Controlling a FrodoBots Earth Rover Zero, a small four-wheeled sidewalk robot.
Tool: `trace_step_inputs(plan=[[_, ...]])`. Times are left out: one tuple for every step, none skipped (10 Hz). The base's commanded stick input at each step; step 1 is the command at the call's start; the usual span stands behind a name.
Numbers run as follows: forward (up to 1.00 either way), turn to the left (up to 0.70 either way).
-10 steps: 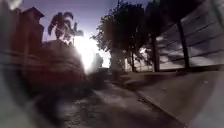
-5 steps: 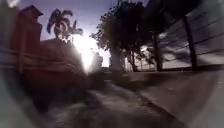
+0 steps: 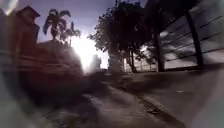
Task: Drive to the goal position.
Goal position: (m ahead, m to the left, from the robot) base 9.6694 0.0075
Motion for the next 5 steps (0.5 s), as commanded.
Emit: trace_step_inputs(plan=[[0.7, 0.0], [0.7, 0.0], [0.7, 0.0], [0.7, 0.01], [0.7, 0.08]])
